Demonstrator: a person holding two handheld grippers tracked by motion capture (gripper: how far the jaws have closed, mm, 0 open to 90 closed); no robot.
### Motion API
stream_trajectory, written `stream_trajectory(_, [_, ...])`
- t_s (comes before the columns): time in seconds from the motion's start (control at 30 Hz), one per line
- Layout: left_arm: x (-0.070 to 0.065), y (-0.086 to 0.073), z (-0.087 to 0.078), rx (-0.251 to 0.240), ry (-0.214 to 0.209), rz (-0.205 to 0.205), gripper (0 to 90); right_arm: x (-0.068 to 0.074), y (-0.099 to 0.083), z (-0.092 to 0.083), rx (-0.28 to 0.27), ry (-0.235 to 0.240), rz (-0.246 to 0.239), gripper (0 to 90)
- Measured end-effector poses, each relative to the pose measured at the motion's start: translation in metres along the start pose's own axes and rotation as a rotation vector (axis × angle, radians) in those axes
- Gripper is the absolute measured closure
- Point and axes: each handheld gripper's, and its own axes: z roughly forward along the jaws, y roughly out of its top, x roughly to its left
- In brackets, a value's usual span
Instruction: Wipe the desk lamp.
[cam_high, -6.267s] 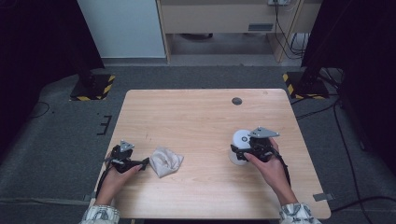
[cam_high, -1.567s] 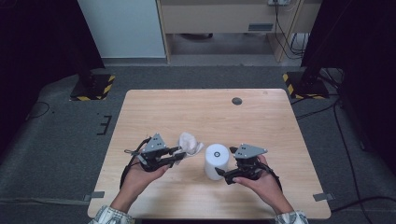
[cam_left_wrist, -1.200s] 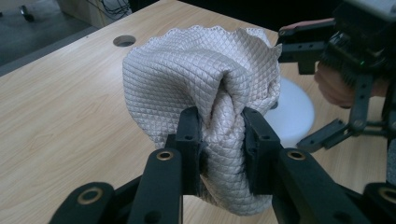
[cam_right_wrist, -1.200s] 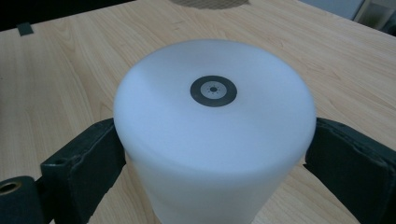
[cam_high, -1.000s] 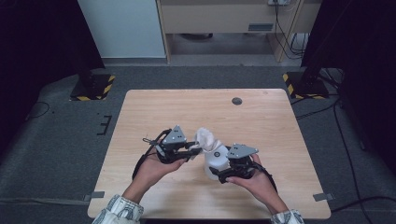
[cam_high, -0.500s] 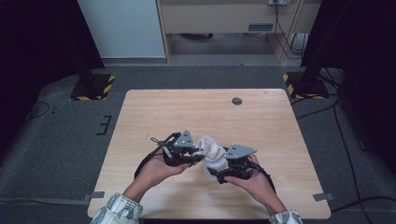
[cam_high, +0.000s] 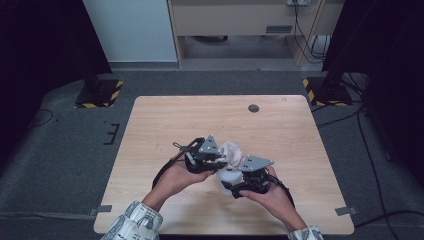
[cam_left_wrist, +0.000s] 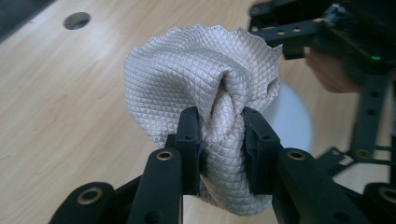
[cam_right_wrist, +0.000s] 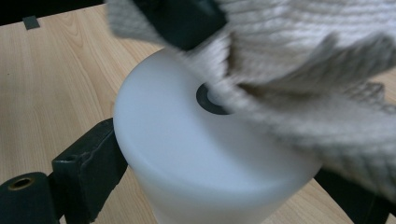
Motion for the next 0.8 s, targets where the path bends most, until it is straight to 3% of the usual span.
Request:
stream_trajectory(0.17, [0.006, -0.004, -0.003, 0.023, 0.012, -0.006, 70.2, 0.000, 0.000, 0.000, 0.000, -0.002, 0.000, 9.0])
stream_trajectory(0.3, [0.001, -0.010, -0.012, 0.038, 0.014, 0.002, 70.2, 0.001, 0.001, 0.000, 0.002, -0.005, 0.000, 8.9])
stream_trajectory(0.5, [-0.009, -0.013, -0.015, 0.052, -0.035, 0.026, 70.2, 0.001, 0.001, 0.001, 0.003, -0.007, 0.000, 9.0])
stream_trajectory(0.67, [-0.022, -0.004, -0.010, 0.058, -0.082, 0.062, 70.2, 0.001, 0.001, 0.001, 0.005, -0.007, 0.000, 9.0])
stream_trajectory(0.8, [-0.026, 0.004, -0.002, 0.068, -0.093, 0.072, 70.1, 0.001, 0.001, 0.001, 0.006, -0.006, -0.001, 9.1])
